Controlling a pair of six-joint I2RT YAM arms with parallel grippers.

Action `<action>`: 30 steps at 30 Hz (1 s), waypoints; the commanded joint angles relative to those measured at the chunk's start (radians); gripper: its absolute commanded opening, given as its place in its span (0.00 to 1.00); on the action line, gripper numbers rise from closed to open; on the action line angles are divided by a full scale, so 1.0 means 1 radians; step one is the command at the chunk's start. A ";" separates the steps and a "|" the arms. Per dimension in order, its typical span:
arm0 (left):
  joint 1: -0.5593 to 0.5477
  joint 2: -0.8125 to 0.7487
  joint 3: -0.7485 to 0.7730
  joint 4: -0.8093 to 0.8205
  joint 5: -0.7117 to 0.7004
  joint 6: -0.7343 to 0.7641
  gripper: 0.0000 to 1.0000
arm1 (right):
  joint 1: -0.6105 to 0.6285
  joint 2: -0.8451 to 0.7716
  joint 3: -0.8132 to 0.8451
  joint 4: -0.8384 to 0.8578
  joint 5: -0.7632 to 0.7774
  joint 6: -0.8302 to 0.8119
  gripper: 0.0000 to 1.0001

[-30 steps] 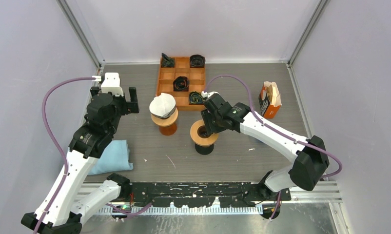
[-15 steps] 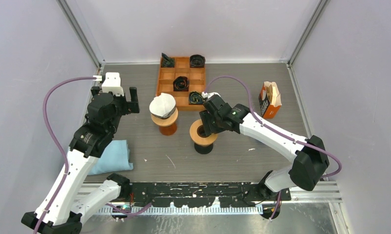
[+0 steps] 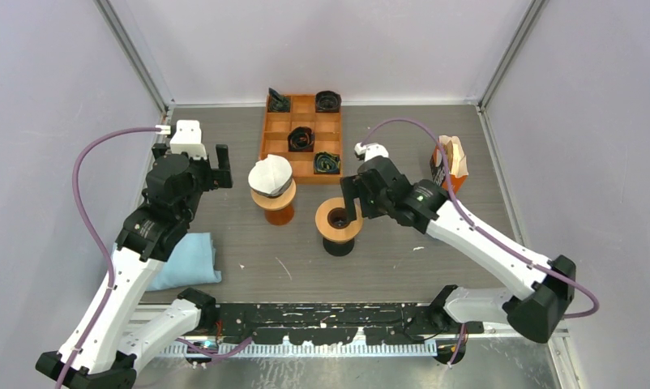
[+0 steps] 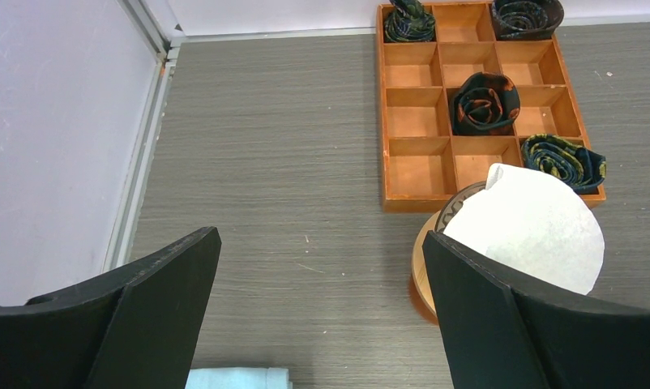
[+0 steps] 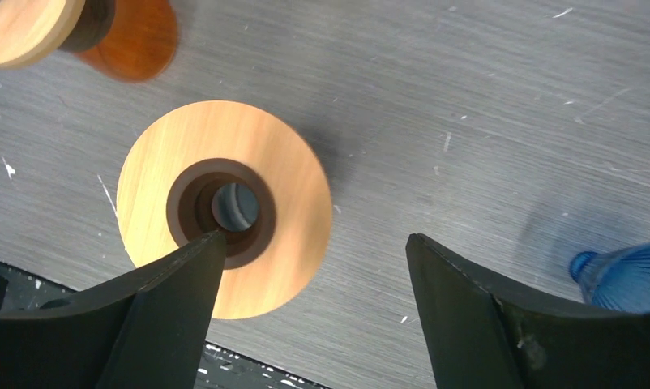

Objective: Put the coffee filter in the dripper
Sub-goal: Place the connecting ring onto the coffee server, then pick up the coffee dripper from the center of the board.

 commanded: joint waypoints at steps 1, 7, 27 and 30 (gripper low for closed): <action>0.005 -0.007 0.007 0.059 0.008 0.010 0.99 | -0.012 -0.111 -0.020 -0.013 0.171 0.046 0.91; 0.005 -0.012 0.005 0.060 0.012 0.007 0.99 | -0.075 -0.169 -0.073 -0.034 0.290 0.083 1.00; 0.004 -0.010 0.004 0.062 0.002 0.012 0.99 | -0.595 -0.311 -0.318 0.054 0.220 0.178 1.00; 0.005 -0.013 0.003 0.062 -0.002 0.013 0.99 | -0.671 -0.307 -0.335 0.052 0.183 0.190 0.99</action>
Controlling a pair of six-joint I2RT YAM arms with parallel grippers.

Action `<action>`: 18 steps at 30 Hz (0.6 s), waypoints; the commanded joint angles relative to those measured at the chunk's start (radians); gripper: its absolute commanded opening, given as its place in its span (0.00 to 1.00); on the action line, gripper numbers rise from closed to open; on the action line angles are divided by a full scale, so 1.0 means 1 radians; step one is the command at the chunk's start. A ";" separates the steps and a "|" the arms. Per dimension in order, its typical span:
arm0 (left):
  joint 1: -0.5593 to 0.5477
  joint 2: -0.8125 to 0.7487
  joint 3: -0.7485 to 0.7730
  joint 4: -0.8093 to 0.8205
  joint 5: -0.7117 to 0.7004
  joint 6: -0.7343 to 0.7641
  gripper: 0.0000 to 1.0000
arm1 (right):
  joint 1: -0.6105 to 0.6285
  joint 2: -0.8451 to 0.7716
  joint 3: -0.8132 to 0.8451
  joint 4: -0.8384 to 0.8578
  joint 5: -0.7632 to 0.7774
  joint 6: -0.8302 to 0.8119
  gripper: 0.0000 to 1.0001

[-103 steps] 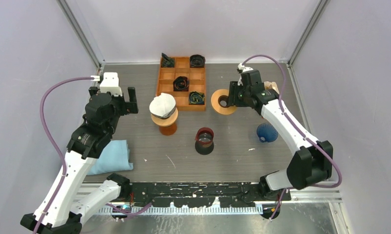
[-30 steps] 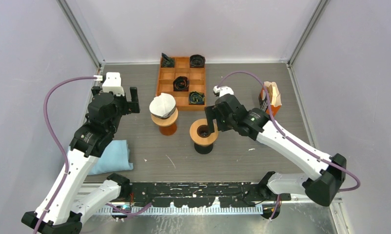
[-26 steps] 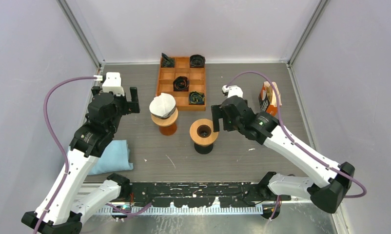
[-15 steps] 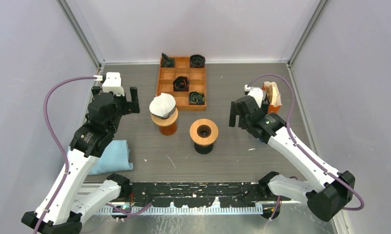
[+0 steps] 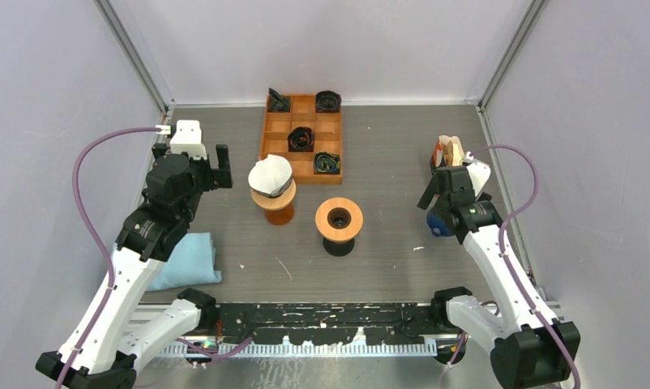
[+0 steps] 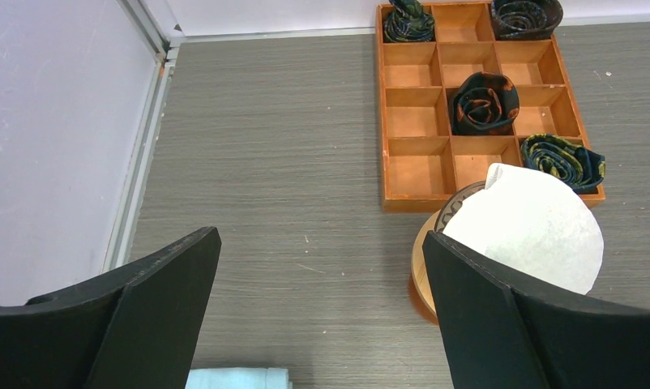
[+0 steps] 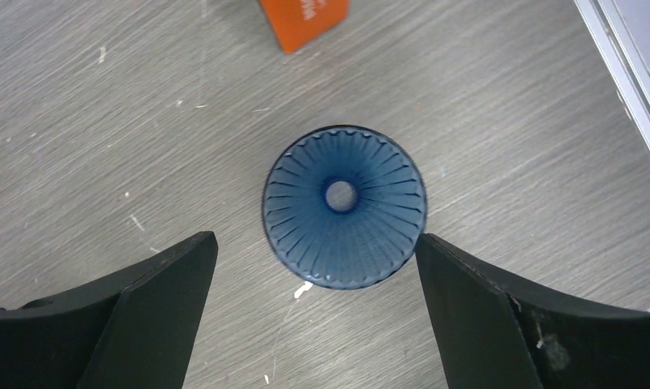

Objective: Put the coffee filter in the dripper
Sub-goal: Pick up the coffee dripper from the center of the board.

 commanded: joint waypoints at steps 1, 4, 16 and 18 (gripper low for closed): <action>0.005 -0.012 0.002 0.062 -0.005 0.013 0.99 | -0.103 -0.013 -0.018 0.044 -0.052 0.044 0.98; 0.005 -0.015 0.002 0.062 -0.007 0.013 0.99 | -0.182 -0.019 -0.046 0.053 -0.069 0.062 0.96; 0.004 -0.021 -0.001 0.066 -0.006 0.015 0.99 | -0.365 -0.003 -0.172 0.177 -0.221 0.075 0.84; 0.005 -0.022 -0.001 0.067 -0.005 0.014 0.99 | -0.383 0.002 -0.188 0.196 -0.245 0.080 0.80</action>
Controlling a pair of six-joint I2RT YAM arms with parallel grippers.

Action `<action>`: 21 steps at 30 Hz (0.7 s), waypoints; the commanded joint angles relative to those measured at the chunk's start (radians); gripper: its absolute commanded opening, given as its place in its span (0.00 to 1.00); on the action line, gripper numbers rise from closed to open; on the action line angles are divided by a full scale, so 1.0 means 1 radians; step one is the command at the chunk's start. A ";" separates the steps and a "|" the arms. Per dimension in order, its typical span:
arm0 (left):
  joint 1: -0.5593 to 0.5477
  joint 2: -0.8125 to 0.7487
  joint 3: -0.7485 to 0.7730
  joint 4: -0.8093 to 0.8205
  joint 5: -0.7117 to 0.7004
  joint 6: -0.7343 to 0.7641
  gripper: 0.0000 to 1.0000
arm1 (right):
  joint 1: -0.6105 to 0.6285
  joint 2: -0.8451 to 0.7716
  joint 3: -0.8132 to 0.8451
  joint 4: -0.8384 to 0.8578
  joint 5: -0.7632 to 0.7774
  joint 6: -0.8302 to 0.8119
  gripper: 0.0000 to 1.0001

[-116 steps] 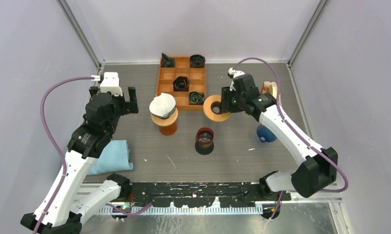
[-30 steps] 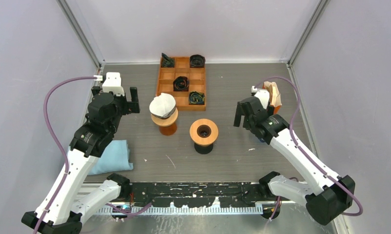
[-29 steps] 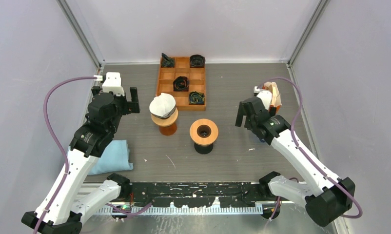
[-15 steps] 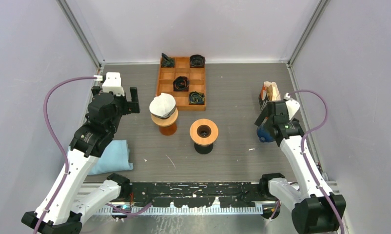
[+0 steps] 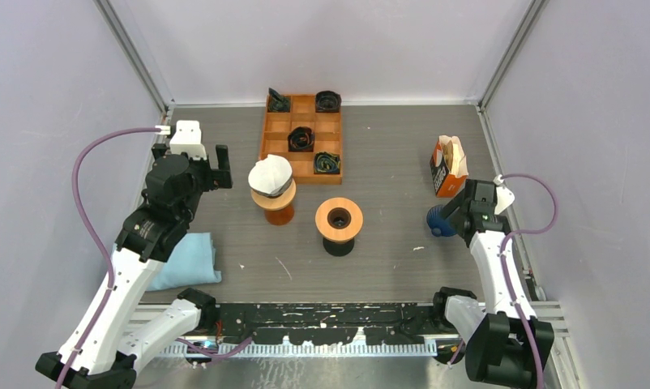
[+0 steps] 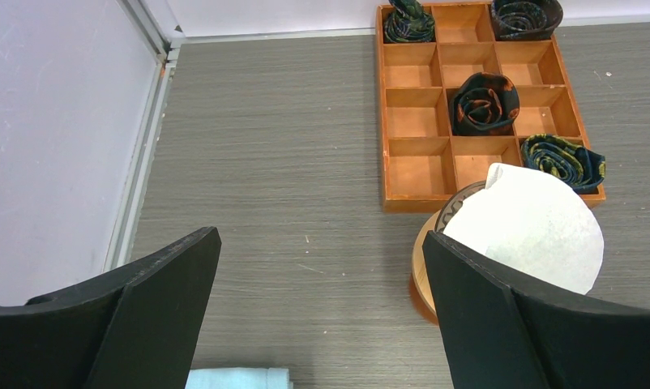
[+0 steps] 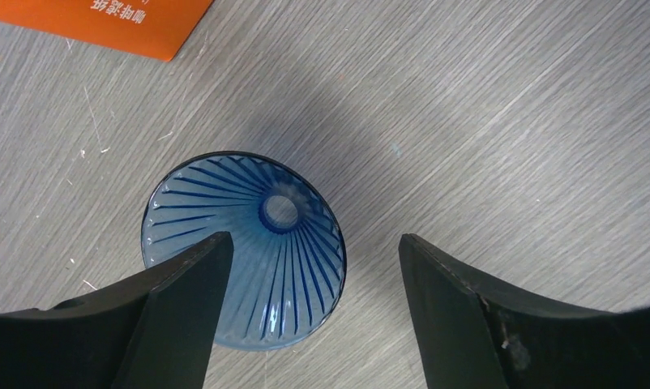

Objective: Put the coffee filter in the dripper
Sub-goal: Pick up the coffee dripper from the center of the board.

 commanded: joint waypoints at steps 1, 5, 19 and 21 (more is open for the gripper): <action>0.005 -0.019 0.000 0.067 -0.004 0.012 0.99 | -0.037 0.003 -0.026 0.101 -0.087 0.026 0.78; 0.004 -0.016 0.000 0.068 -0.005 0.013 0.99 | -0.054 0.016 -0.059 0.138 -0.118 0.032 0.64; 0.005 -0.018 0.001 0.066 0.008 0.012 0.99 | -0.069 0.011 -0.090 0.175 -0.130 0.004 0.32; 0.005 -0.021 0.000 0.067 0.009 0.012 0.99 | -0.069 0.006 -0.087 0.170 -0.139 -0.009 0.26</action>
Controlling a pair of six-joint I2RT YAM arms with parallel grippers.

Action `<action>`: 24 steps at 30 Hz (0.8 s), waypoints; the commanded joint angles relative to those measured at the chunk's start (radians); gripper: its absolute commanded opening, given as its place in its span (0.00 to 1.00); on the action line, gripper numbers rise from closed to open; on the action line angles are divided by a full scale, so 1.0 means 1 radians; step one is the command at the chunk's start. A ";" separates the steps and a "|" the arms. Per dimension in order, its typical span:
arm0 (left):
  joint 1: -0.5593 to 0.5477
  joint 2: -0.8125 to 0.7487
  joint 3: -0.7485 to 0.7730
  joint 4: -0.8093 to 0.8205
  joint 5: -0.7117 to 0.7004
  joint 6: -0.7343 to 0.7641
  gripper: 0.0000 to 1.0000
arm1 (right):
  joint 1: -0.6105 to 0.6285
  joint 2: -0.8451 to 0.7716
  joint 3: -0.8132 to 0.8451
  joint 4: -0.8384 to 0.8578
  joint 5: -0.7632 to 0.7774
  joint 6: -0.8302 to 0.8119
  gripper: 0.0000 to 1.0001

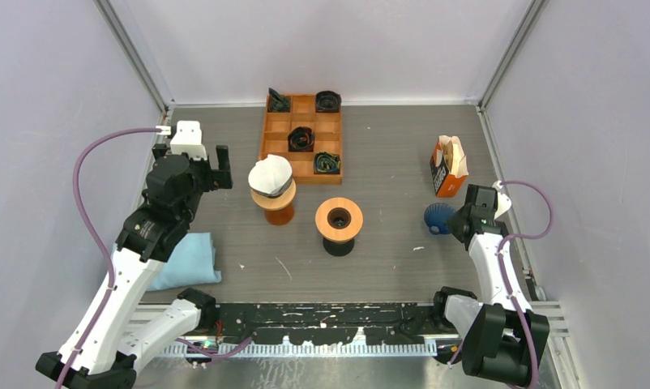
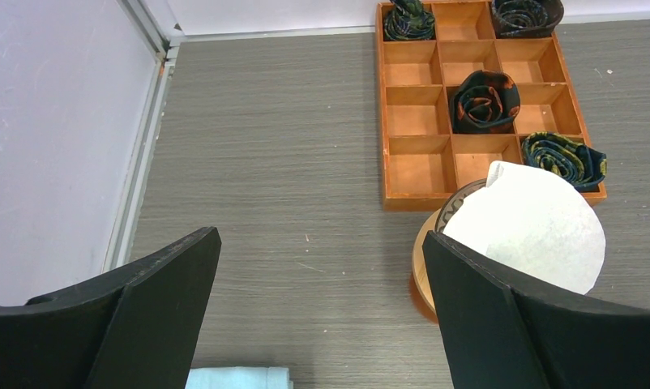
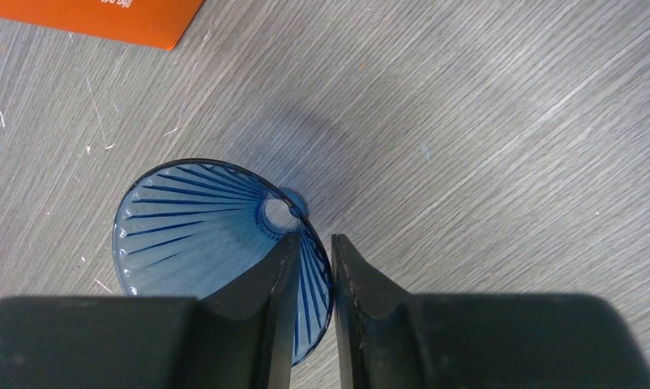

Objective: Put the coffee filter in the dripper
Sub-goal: Pick up the coffee dripper from the center of the board.

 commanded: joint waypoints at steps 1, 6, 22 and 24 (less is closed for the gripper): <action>0.005 -0.021 0.004 0.067 0.008 0.012 0.99 | -0.003 -0.019 0.010 0.038 -0.021 -0.026 0.22; 0.005 -0.024 0.003 0.071 0.022 0.011 0.99 | -0.003 -0.042 0.026 0.029 -0.065 -0.048 0.10; 0.005 -0.031 0.017 0.052 0.137 -0.026 0.99 | -0.002 -0.051 0.222 -0.038 -0.348 -0.098 0.01; 0.005 -0.016 0.037 0.021 0.196 -0.062 0.99 | 0.002 -0.047 0.258 -0.053 -0.393 -0.106 0.01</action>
